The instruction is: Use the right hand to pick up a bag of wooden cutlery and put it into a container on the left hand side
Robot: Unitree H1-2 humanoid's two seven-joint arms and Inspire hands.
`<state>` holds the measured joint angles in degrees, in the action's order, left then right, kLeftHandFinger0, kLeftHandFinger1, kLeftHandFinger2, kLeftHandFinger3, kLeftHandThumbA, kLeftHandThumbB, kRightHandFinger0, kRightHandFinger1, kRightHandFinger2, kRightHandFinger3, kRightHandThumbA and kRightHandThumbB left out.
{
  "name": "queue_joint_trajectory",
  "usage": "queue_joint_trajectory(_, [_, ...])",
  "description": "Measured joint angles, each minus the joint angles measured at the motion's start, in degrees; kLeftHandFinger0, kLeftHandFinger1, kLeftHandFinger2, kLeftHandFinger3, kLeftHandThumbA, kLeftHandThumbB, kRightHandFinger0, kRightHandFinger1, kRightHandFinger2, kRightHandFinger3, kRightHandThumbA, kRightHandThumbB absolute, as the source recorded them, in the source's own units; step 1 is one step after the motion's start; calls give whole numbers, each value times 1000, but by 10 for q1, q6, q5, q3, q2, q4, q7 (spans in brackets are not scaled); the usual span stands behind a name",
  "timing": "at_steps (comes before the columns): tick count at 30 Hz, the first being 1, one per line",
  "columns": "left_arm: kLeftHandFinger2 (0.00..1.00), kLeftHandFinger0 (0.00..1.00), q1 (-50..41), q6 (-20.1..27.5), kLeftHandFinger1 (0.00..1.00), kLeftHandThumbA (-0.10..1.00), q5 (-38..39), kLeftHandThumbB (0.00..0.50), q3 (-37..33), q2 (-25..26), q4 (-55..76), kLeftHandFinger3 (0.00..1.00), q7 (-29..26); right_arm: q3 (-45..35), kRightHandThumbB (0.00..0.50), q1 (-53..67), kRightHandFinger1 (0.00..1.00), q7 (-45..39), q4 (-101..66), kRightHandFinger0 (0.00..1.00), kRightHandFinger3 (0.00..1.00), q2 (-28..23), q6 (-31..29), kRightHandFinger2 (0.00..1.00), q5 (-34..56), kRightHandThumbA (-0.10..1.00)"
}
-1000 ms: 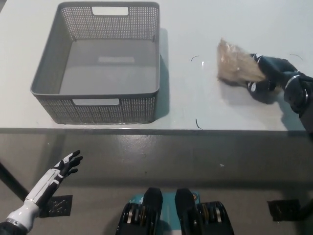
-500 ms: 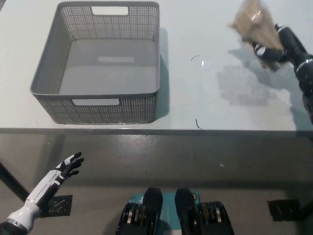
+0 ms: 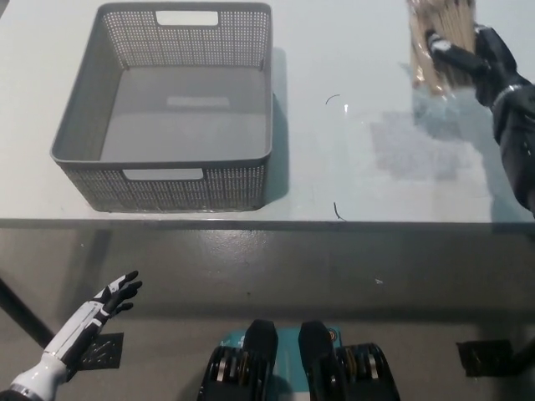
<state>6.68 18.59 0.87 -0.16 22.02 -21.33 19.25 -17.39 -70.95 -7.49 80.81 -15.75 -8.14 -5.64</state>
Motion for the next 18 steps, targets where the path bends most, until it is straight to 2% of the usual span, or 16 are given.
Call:
queue_joint_trajectory(2, [1000, 1000, -1, -1, 1000, 1000, 0, 430, 0, 0, 0, 1000, 0, 0, 161, -13, 420, -7, -9, 0, 731, 11, 6, 753, 8, -100])
queue_joint_trajectory(6, [1000, 1000, -2, -3, 1000, 1000, -2, 430, -1, 0, 1, 1000, 0, 7, 132, -40, 388, -21, -26, 0, 714, 36, 14, 723, 19, -100])
queue_joint_trajectory(7, [1000, 1000, -2, -4, 1000, 1000, -2, 433, -1, 0, 1, 1000, 0, 8, 154, -47, 372, -24, -29, 0, 706, 43, 15, 708, 22, -100])
queue_joint_trajectory(9, [1000, 1000, -2, -5, 1000, 1000, -4, 438, -2, 0, 2, 1000, 0, 8, 159, -61, 364, -28, -33, 0, 690, 56, 19, 688, 29, -100])
queue_joint_trajectory(12, [1000, 1000, -2, -5, 1000, 1000, -6, 428, -3, 0, 2, 1000, 0, 9, 153, -77, 400, -32, -36, 0, 662, 79, 23, 726, 37, -100])
queue_joint_trajectory(14, [1000, 1000, -2, -5, 1000, 1000, -7, 426, -4, 0, 3, 1000, 0, 15, 166, -86, 397, -38, -36, 0, 640, 100, 23, 757, 42, -100])
queue_joint_trajectory(17, [1000, 1000, -2, -6, 1000, 1000, -8, 422, -4, 0, 2, 1000, 1, 30, 167, -91, 349, -43, -36, 0, 645, 122, 23, 782, 44, -100])
queue_joint_trajectory(18, [1000, 1000, -2, -6, 1000, 1000, -8, 418, -4, 0, 2, 1000, 1, 36, 173, -93, 315, -43, -35, 0, 617, 130, 23, 746, 44, -100])
